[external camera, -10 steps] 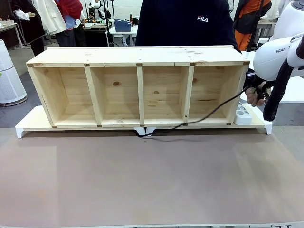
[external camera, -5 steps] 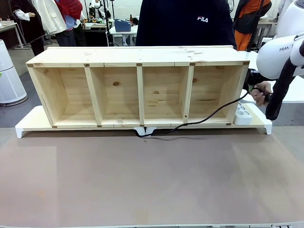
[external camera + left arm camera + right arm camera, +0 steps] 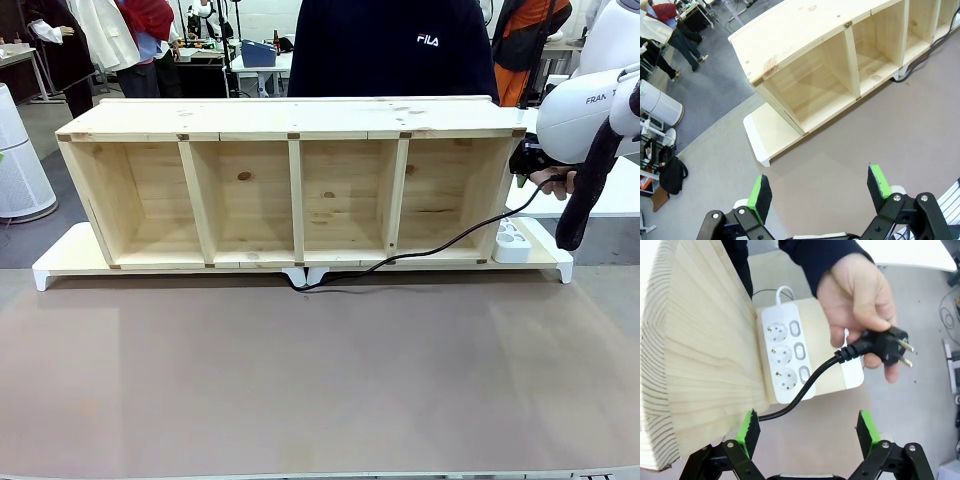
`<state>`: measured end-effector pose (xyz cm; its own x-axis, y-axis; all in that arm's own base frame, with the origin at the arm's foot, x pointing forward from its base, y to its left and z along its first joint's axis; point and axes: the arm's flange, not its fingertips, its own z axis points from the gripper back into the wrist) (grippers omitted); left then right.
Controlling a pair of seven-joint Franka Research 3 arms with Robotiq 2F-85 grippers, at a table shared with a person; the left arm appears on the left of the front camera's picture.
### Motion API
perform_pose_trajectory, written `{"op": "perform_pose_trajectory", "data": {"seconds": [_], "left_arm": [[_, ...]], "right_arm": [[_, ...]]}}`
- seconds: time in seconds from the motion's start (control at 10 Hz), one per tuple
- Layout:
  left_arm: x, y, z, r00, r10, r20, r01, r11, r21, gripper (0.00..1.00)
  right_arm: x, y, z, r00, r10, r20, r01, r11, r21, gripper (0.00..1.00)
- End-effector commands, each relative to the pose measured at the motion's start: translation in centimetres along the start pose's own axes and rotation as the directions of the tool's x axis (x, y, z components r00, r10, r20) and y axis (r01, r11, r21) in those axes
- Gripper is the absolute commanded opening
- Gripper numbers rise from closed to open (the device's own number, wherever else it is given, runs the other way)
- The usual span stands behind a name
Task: Perform cable management.
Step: Release the Power Cable when the human grasps it.
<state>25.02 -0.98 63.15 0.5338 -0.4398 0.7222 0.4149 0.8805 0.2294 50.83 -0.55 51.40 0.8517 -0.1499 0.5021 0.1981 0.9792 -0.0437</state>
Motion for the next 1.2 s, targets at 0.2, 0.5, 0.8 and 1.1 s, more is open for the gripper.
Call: {"op": "perform_pose_trajectory", "data": {"seconds": [0.2, 0.5, 0.8, 1.1], "left_arm": [[0.13, 0.02, -0.16, 1.000, 0.017, 0.008, -0.017, 1.000, 0.002, 1.00], [0.13, 0.02, -0.16, 1.000, 0.017, 0.008, -0.017, 1.000, 0.002, 1.00], [0.13, 0.02, -0.16, 1.000, 0.017, 0.008, -0.017, 1.000, 0.002, 1.00], [0.13, 0.02, -0.16, 1.000, 0.017, 0.008, -0.017, 1.000, 0.002, 1.00]], "right_arm": [[0.00, 0.01, 0.00, 1.000, 0.000, -0.001, 0.000, 1.000, 0.000, 1.00], [0.00, 0.01, 0.00, 1.000, 0.000, -0.001, 0.000, 1.000, 0.000, 1.00], [0.00, 0.01, 0.00, 1.000, 0.000, -0.001, 0.000, 1.000, 0.000, 1.00], [0.00, 0.01, 0.00, 1.000, 0.000, -0.001, 0.000, 1.000, 0.000, 1.00]]}}
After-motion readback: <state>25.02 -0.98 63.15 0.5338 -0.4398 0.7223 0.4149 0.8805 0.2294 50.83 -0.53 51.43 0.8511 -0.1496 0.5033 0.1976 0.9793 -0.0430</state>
